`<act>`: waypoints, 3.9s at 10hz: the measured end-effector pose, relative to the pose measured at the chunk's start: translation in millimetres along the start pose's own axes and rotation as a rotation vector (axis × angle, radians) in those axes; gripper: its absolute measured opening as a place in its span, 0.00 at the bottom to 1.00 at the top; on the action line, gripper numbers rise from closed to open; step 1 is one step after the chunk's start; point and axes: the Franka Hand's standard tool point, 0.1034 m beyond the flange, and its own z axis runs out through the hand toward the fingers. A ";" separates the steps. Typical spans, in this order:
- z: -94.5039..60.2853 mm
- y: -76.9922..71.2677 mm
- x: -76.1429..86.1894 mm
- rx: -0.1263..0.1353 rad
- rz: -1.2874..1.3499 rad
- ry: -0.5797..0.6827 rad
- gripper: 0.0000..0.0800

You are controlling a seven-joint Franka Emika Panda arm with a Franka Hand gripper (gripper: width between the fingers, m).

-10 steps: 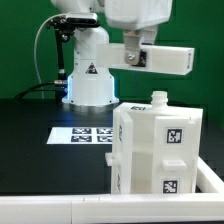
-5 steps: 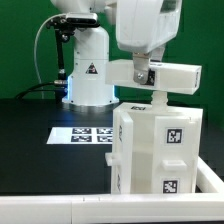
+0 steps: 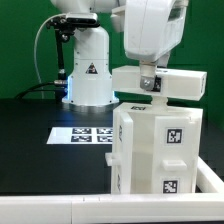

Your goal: Assemble cabinet

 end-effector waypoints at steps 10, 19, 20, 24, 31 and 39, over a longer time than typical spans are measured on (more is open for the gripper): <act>13.9 3.2 2.2 -0.018 0.016 0.004 0.69; 19.2 -11.4 9.8 -0.003 0.165 -0.366 0.69; 18.9 -10.6 9.6 -0.001 0.168 -0.368 0.69; 18.8 -11.0 10.6 -0.018 0.263 -0.366 0.69; 18.8 -10.8 10.7 -0.025 0.297 -0.366 0.69; 9.2 -4.4 14.5 -0.039 0.268 -0.325 1.00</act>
Offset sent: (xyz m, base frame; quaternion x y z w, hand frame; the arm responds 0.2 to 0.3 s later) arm 0.0043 0.0029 -0.0151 -0.0001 0.0164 0.0090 0.9998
